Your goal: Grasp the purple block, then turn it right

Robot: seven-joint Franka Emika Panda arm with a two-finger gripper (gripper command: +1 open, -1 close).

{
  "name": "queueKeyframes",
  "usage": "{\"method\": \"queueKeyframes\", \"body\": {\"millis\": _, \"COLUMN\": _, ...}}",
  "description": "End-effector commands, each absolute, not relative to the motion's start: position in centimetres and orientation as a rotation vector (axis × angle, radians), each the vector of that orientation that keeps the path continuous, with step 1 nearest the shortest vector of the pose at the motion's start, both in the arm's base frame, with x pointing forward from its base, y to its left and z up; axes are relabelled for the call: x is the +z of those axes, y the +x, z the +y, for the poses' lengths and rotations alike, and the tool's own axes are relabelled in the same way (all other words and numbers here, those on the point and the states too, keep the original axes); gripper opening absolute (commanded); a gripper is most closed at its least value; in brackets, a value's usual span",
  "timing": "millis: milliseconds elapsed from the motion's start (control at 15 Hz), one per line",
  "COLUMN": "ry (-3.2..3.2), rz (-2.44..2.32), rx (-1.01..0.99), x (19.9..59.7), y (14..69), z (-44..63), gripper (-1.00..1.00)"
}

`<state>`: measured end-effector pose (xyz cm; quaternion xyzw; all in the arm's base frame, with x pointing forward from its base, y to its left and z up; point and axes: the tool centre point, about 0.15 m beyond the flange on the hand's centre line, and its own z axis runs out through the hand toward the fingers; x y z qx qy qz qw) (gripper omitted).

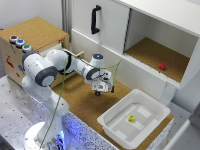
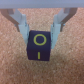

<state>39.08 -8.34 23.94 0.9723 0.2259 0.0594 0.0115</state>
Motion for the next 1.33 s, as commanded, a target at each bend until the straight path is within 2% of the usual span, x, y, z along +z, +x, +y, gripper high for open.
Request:
{"method": "queueKeyframes", "body": {"millis": 0, "ry": 3.212, "rz": 0.484, "rx": 0.039, "x": 24.8, "y": 41.6, "z": -10.6, "gripper": -1.0}}
{"method": "queueKeyframes", "body": {"millis": 267, "ry": 3.245, "rz": 0.125, "rx": -0.003, "x": 25.5, "y": 42.1, "z": -10.4, "gripper": -1.0}}
{"method": "queueKeyframes", "body": {"millis": 667, "ry": 3.136, "rz": -0.674, "rx": -0.128, "x": 25.0, "y": 43.5, "z": -10.9, "gripper": -1.0}}
{"method": "queueKeyframes", "body": {"millis": 867, "ry": 3.055, "rz": -0.867, "rx": -0.201, "x": 24.3, "y": 42.4, "z": -11.2, "gripper": -1.0}}
{"method": "queueKeyframes", "body": {"millis": 1067, "ry": 3.047, "rz": -1.057, "rx": -0.19, "x": 22.3, "y": 42.1, "z": -12.0, "gripper": -1.0}}
{"method": "queueKeyframes", "body": {"millis": 1267, "ry": 2.956, "rz": -1.254, "rx": -0.189, "x": 22.4, "y": 42.4, "z": -11.3, "gripper": -1.0}}
